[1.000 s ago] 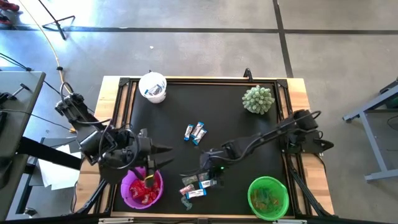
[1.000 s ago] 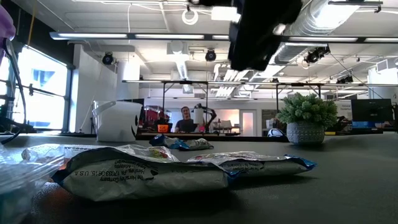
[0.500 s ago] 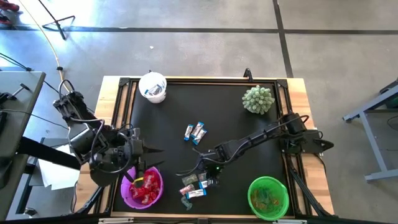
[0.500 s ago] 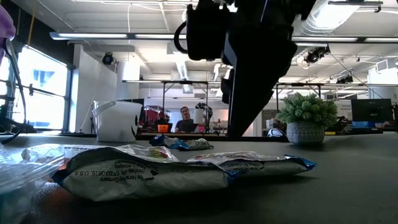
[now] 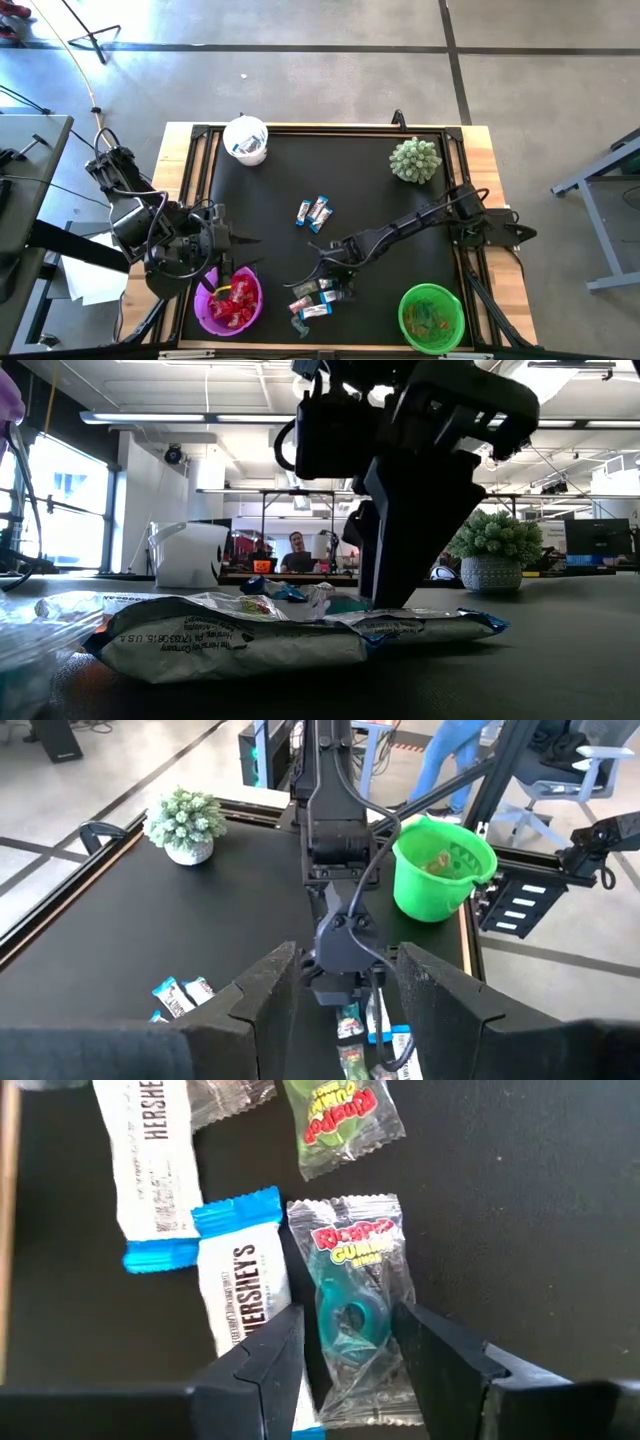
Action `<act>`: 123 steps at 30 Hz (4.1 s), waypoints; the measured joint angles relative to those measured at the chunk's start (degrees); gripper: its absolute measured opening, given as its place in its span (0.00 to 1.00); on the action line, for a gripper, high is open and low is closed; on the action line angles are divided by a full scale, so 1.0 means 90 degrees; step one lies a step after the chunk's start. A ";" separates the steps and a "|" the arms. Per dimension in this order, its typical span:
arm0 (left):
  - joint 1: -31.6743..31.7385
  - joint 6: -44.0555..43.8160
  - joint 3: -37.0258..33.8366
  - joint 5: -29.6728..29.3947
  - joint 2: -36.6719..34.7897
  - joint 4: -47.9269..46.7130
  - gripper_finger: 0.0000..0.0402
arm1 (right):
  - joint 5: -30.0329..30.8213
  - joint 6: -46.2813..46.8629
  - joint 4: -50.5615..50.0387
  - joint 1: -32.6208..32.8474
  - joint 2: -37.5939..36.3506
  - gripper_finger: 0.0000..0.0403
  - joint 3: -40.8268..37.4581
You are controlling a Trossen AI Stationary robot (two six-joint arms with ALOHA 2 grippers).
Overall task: Sort candy
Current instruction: Put the blue gummy into the green bucket, then put the green gummy into the green bucket
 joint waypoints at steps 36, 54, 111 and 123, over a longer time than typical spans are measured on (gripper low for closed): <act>0.0000 0.0180 0.0000 -0.0348 -0.0162 -0.0179 0.39 | -0.0266 0.1405 -0.1075 0.0074 -0.1718 0.01 -0.0010; 0.0000 0.0456 0.0000 -0.0617 -0.0323 -0.0174 0.39 | -0.0671 0.5674 -0.1608 0.2197 -0.3475 0.00 -0.0002; 0.0012 -0.2850 -0.1994 0.1614 -0.0314 0.0186 0.39 | 0.1444 -0.2401 0.0354 -0.0044 -0.0767 0.33 -0.0015; 0.0012 -0.2397 -0.1991 0.1532 -0.0318 0.0596 0.39 | 0.0522 -0.1220 0.1866 -0.0077 0.0023 0.33 -0.0012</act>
